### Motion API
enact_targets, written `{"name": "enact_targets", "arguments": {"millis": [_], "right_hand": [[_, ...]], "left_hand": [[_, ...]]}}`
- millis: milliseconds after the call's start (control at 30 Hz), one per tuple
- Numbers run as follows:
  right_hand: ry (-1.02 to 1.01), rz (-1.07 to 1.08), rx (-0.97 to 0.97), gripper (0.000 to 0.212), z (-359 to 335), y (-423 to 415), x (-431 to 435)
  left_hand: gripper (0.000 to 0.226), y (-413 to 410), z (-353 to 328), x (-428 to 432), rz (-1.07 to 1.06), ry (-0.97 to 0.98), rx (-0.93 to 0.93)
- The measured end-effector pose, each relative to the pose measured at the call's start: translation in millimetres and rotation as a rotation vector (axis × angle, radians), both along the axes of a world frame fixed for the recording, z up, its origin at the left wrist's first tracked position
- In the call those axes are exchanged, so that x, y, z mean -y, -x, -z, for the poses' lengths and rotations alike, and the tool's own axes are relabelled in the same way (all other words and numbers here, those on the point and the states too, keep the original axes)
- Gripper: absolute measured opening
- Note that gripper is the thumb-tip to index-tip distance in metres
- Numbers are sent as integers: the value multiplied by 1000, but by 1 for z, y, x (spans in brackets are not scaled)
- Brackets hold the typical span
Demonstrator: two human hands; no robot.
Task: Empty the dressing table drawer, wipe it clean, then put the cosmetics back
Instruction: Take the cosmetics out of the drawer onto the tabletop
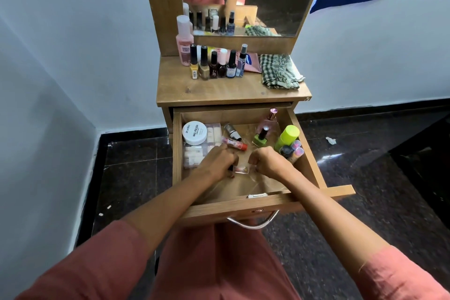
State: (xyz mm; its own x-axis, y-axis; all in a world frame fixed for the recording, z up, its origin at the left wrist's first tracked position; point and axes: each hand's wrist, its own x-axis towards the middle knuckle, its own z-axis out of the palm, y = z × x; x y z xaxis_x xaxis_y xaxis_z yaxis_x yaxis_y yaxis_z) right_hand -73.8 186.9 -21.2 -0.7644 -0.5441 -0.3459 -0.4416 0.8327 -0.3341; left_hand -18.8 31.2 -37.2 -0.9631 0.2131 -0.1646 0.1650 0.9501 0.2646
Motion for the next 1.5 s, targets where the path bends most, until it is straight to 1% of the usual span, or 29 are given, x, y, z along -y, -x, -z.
{"name": "enact_targets", "arguments": {"millis": [100,167,233,267,367,433,633,733,800,933,1067,1133,1200,1300,1400,1500], "right_hand": [[-126,42,-164,27,-4,3,-9],[-279,19,-261,13,-8,3,-14],[-380,-19,-288,17,-8,1,-16],[-408,-47,-298,11,-6,1,-16],[-449,-102,-341,22,-1,-1,-14],[-472,-131,-367,25,1,-1,-12],[-511,-203,-383,23,0,-5,-12],[-486,-194,-325,24,0,-6,-14],[-403,-165,-250,23,1,-6,-15],[-129,-33,-113,23,2,-3,-15],[119,67,-83,24,-12,2,-11],[270,121,-91,24,-25,4,-9],[440,217,-76,26,-41,6,-9],[665,360,29,26,-62,12,-11],[805,411,152,27,-77,18,-11],[885,431,256,27,-88,26,-9]], "left_hand": [[29,1,2,0,-9,-5,-13],[26,0,3,0,-40,-35,-20],[25,-1,3,1,-65,-72,-24],[25,-1,3,0,-74,-87,-27],[21,-2,3,1,-101,-126,-33],[19,-3,2,1,-118,-149,-42],[16,-1,1,0,-160,-241,0],[15,-1,1,0,-193,-320,31],[12,-1,1,-1,-214,-339,38],[18,-1,-2,-1,-257,-380,24],[16,2,-13,1,-342,-496,-38],[15,7,-22,4,-377,-559,-78],[18,12,-35,8,-397,-623,-113],[22,21,-54,15,-393,-697,-158],[27,30,-72,20,-389,-701,-219],[26,42,-89,22,-387,-711,-266]]}}
